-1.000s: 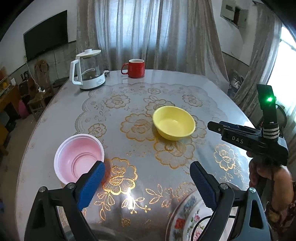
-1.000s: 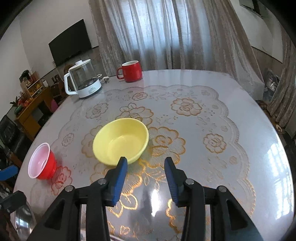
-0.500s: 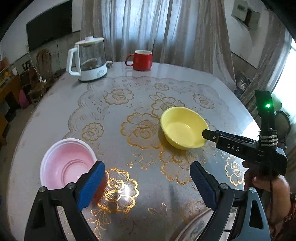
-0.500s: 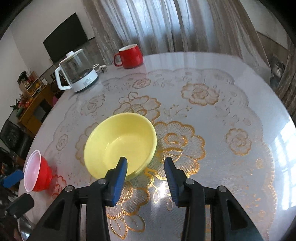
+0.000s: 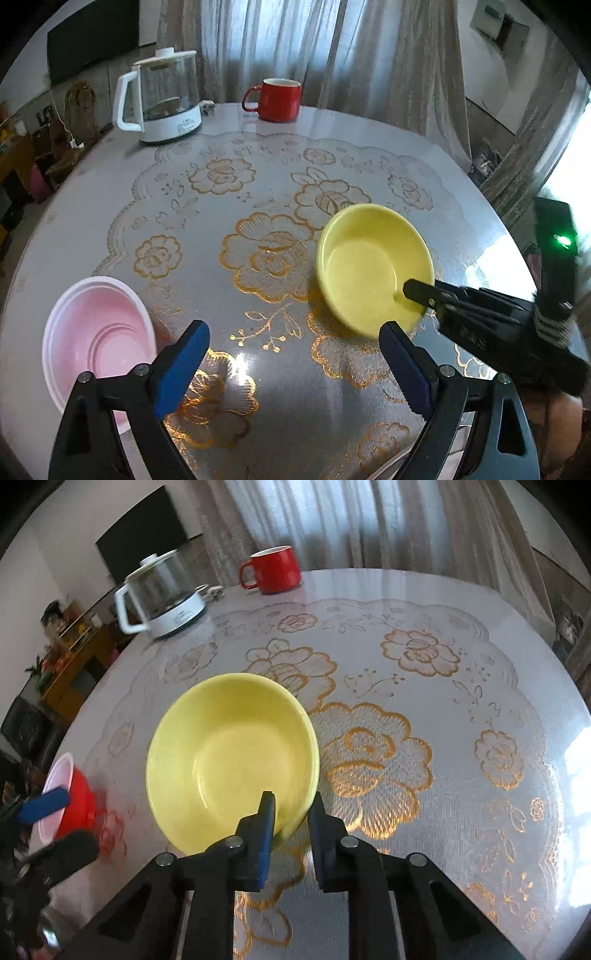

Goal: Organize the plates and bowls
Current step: 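Lift the yellow bowl with the right tool and carry it over the plates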

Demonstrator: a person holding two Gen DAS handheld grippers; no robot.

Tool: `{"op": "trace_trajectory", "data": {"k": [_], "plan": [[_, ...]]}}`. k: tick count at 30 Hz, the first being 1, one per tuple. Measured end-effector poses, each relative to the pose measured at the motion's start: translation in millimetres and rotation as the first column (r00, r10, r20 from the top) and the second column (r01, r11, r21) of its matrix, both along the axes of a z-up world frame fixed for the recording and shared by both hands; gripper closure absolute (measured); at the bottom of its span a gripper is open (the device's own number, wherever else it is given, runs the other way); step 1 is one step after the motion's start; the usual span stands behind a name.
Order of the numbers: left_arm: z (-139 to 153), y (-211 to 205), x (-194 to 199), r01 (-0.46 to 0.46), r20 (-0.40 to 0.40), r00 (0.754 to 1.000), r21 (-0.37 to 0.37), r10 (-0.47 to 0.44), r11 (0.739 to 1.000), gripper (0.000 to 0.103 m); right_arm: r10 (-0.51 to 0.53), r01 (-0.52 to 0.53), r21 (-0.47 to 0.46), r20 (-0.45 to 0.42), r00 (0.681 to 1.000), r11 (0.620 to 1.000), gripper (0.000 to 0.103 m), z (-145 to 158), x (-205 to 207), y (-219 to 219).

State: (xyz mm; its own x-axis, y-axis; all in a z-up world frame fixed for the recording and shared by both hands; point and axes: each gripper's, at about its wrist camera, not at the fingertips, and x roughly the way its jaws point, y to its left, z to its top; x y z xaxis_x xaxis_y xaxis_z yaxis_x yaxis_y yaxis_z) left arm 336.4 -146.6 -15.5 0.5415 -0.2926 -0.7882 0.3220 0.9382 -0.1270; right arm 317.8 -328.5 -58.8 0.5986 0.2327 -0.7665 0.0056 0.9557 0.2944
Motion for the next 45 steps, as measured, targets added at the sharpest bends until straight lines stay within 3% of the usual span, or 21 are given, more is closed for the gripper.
{"op": "trace_trajectory", "data": {"k": [8,10,12,15,18,21,45], "plan": [[-17,-17,8,0.011,-0.04,0.999,0.045,-0.009,0.999,0.011,0.026,-0.025,0.07,-0.026,0.999,0.997,0.087,1,-27,-2],[-23,-21,12,0.016,-0.055,0.998,0.042,-0.014,0.999,0.02,0.02,-0.016,0.087,-0.037,0.999,0.996,0.087,-1,-29,-3],[-31,-24,16,0.027,-0.091,0.996,0.033,-0.024,0.999,0.044,0.013,-0.01,0.088,-0.039,0.999,0.996,0.087,-2,-30,-3],[-37,-25,15,0.054,-0.129,0.99,-0.014,-0.055,0.998,0.071,0.008,-0.004,0.098,-0.034,0.999,0.995,0.087,-3,-32,-2],[-36,-31,7,0.089,-0.101,0.991,0.014,-0.087,0.996,0.083,0.012,-0.009,0.091,-0.032,0.999,0.996,0.088,-2,-33,2],[-31,-33,-1,0.094,-0.071,0.993,0.044,-0.091,0.995,0.083,0.009,-0.005,0.092,-0.043,0.999,0.996,0.088,-3,-35,6],[34,0,-91,0.105,0.127,0.986,0.027,-0.108,0.994,0.083,-0.018,0.011,0.123,0.058,0.998,0.992,0.088,43,-100,26]]}}
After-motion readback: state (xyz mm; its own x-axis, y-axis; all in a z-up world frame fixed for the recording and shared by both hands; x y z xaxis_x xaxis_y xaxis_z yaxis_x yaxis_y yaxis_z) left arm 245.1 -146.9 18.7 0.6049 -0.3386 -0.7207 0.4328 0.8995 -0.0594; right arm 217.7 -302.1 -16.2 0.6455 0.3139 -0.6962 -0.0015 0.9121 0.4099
